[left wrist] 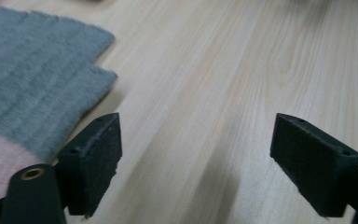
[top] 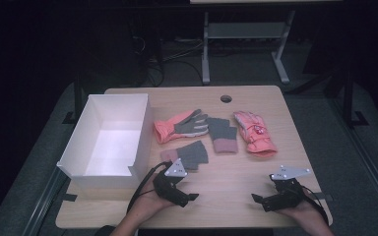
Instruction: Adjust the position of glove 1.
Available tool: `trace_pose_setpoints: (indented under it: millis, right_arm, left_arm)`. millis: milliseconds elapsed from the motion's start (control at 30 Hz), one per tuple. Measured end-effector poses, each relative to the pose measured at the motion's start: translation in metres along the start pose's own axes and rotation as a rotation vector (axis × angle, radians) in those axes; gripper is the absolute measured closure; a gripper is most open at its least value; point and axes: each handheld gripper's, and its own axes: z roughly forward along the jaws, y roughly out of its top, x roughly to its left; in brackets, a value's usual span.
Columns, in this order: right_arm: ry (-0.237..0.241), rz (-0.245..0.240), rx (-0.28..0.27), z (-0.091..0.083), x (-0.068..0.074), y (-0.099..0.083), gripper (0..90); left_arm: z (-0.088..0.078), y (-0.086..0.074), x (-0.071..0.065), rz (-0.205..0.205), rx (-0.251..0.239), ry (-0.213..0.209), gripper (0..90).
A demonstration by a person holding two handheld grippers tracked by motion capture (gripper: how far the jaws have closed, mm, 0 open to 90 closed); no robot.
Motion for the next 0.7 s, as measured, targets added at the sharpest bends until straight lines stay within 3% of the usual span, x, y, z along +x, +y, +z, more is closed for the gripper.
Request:
trace_pose_setpoints:
  millis: [67,100,367,500,600,700]
  right_arm:
    - [-0.003,-0.004,0.001,0.0,0.0,0.0,2.0]
    - [-0.007,0.003,0.007,0.0,0.001,-0.001,2.0]
    - [-0.008,0.009,0.006,-0.001,0.002,-0.001,2.0]
    - [-0.008,0.006,0.006,0.001,0.002,0.0,2.0]
    - [-0.007,0.01,0.01,0.0,0.002,0.0,2.0]
    - [-0.006,0.01,0.011,0.001,0.002,0.0,2.0]
  left_arm:
    - [-0.002,0.003,0.001,-0.001,-0.015,0.013,18.3]
    - [-0.006,0.007,0.003,-0.021,-0.046,0.032,22.2]
    - [-0.006,0.018,0.012,-0.047,-0.044,0.049,44.5]
    - [-0.004,0.027,0.021,-0.065,-0.04,0.06,64.1]
    - [-0.002,0.033,0.028,-0.058,-0.034,0.093,75.0]
    - [0.002,0.037,0.036,-0.075,-0.027,0.103,85.8]
